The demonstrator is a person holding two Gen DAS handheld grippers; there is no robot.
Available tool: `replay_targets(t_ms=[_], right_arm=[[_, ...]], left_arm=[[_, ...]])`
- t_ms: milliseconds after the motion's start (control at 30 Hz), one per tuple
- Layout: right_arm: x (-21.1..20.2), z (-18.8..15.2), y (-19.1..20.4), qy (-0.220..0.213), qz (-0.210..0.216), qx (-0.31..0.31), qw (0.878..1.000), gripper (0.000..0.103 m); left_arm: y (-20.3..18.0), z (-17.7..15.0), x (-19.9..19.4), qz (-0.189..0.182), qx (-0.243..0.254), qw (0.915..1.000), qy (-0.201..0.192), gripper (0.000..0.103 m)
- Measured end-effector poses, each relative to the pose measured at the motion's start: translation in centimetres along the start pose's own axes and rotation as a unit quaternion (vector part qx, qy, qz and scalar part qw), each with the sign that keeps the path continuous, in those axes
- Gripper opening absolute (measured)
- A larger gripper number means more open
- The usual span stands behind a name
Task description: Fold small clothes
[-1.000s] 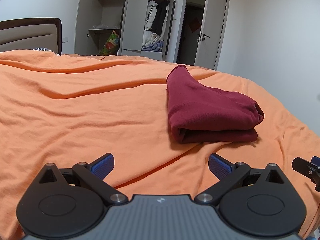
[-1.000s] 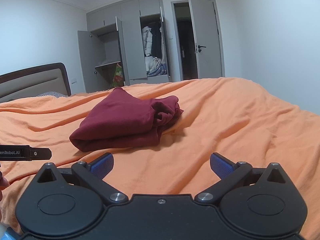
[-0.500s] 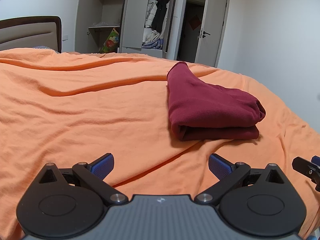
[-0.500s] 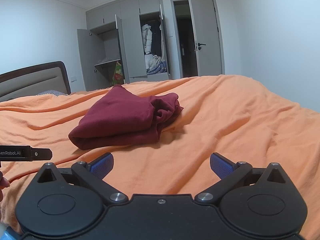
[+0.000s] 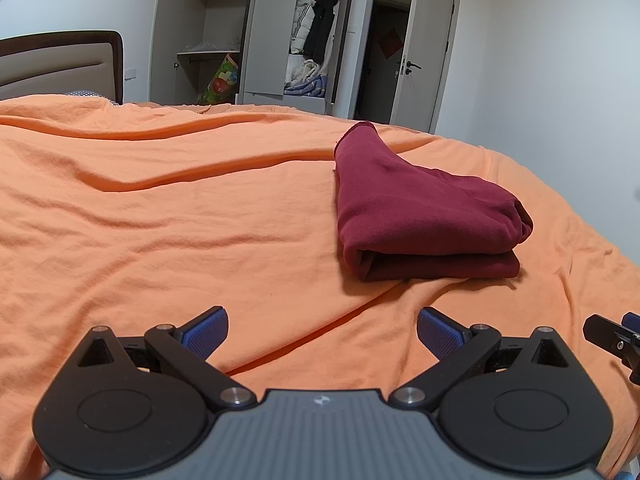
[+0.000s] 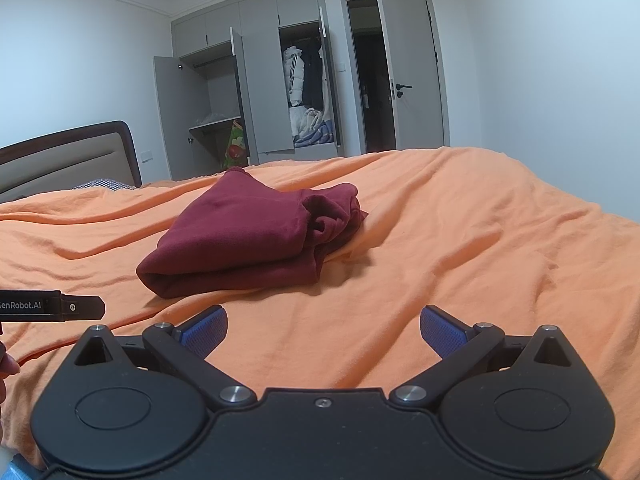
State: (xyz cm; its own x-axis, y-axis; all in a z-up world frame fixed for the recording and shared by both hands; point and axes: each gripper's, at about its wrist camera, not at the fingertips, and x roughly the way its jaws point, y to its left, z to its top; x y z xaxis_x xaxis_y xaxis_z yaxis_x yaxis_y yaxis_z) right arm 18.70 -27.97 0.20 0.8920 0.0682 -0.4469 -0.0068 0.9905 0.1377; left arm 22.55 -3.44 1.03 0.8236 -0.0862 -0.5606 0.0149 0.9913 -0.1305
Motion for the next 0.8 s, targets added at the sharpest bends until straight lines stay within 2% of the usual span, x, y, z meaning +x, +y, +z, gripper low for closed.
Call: replay_targets(t_ms=[333, 800], right_arm=[[0.14, -0.01, 0.11, -0.001, 0.002, 0.001, 1.000, 0.102], [0.17, -0.05, 0.19, 0.000, 0.001, 0.001, 1.000, 0.102]], left_arm=[[-0.39, -0.08, 0.32, 0.003, 0.002, 1.0000, 0.008, 0.103], [-0.47, -0.16, -0.16, -0.006, 0.000, 1.0000, -0.005, 0.103]])
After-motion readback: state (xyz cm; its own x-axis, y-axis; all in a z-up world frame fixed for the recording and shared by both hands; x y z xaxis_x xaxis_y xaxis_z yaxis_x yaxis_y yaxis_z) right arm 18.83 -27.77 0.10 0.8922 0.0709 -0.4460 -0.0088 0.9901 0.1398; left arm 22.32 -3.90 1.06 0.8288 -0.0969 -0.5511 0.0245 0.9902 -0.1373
